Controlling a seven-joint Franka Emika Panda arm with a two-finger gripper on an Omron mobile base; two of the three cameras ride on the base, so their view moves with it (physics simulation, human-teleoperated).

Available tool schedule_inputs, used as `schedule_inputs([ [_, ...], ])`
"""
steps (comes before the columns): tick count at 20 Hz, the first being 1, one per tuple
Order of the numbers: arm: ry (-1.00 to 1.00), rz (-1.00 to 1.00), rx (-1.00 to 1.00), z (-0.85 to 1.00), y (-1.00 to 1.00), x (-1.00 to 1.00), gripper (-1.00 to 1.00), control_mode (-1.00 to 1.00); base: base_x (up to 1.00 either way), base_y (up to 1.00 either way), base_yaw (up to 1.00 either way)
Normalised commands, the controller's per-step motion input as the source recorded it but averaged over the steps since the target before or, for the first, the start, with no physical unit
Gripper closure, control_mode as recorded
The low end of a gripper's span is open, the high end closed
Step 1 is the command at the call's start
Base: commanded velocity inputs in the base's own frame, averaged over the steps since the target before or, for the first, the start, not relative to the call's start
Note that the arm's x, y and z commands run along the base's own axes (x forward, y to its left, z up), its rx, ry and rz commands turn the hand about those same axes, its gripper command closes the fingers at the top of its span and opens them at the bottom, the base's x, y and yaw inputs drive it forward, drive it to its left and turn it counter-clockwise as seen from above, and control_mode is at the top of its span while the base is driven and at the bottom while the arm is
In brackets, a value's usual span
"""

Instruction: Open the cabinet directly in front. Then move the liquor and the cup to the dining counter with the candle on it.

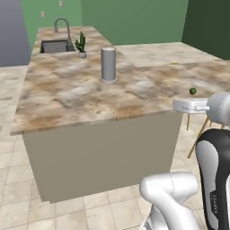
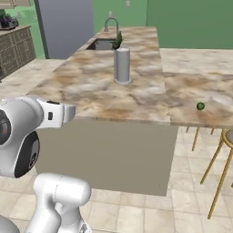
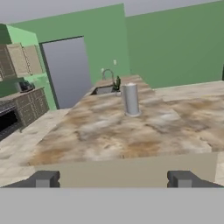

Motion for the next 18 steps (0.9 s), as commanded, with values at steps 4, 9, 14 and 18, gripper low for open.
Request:
schedule_inputs([
  [4, 0.00, 0.00, 0.00, 0.00, 0.00, 0.00, -1.00, 1.00, 0.09, 1.00, 0.00],
  [9, 0.00, 0.00, 0.00, 0.00, 0.00, 0.00, -1.00, 1.00, 0.11, 1.00, 0.00],
  [14, 0.00, 0.00, 0.00, 0.00, 0.00, 0.00, -1.00, 1.00, 0.11, 1.00, 0.00],
  [18, 0.00, 0.00, 0.00, 0.00, 0.00, 0.00, -1.00, 1.00, 0.11, 1.00, 0.00],
])
